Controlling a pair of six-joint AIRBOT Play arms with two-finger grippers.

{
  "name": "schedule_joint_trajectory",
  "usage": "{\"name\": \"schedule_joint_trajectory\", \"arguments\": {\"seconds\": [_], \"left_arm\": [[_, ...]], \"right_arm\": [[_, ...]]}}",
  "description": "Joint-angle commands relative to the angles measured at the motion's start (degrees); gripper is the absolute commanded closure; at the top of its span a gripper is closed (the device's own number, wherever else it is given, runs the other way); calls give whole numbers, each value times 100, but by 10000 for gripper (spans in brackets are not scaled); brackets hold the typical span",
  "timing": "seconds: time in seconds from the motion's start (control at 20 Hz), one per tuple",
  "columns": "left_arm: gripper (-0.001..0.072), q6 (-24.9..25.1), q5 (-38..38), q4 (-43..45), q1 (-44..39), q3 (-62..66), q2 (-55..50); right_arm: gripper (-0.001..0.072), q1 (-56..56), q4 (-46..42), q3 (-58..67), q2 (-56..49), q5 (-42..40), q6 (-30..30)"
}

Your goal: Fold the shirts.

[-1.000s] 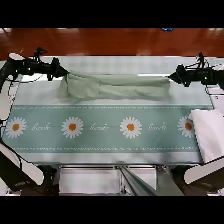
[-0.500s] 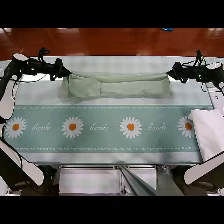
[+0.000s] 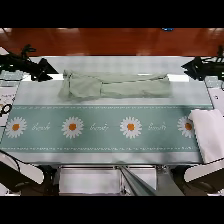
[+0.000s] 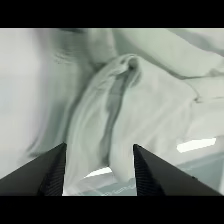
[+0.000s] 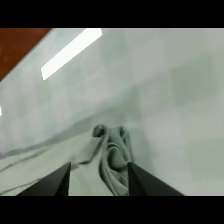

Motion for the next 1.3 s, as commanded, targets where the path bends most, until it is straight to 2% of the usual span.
{"name": "schedule_joint_trajectory", "arguments": {"seconds": [0.0, 0.05, 0.2, 0.35, 0.65, 0.7, 0.75, 0.8, 0.85, 0.9, 0.95, 1.0, 1.1, 1.25], "left_arm": [[196, 772, 809, 498, 26, -1172, 1368], [196, 1078, 1193, 422, -107, -1993, 1915], [196, 1163, 2444, 111, -415, -3814, 3154], [196, 1161, 2402, -118, -588, -4312, 3661], [196, 1158, 2400, -275, -671, -4295, 3668], [196, 1158, 2417, -275, -680, -4295, 3654], [196, 1158, 2441, -275, -686, -4295, 3646], [197, 1158, 2459, -275, -688, -4295, 3646], [199, 1158, 2457, -275, -695, -4295, 3646], [208, 1158, 2441, -275, -697, -4295, 3646], [369, 1163, 2406, -273, -717, -4295, 3646], [679, 1196, 2321, -280, -732, -4295, 3646], [688, 1220, 2214, -289, -949, -4295, 3646], [688, 1220, 2225, -223, -1843, -4295, 3644]], "right_arm": [[296, -358, -374, -697, 315, 431, 90], [295, -278, -284, -1032, 284, 304, 70], [292, 120, 136, -1329, -59, 66, -216], [291, 437, 437, -1014, -468, -20, -210], [292, 994, 393, -243, -1073, -20, 48], [309, 1086, 350, -179, -1078, -66, 48], [436, 1163, 332, -81, -1075, -31, 48], [647, 1198, 334, 52, -1069, 127, 20], [688, 1222, 328, 181, -1027, 313, -42], [689, 1215, 293, 264, -914, 487, -37], [689, 1182, 155, 280, -713, 595, -24], [689, 1161, -101, 280, -479, 726, 52], [689, 1150, -949, 271, 94, 1172, 249], [689, 1202, -2188, -188, 1349, 1613, 313]]}}
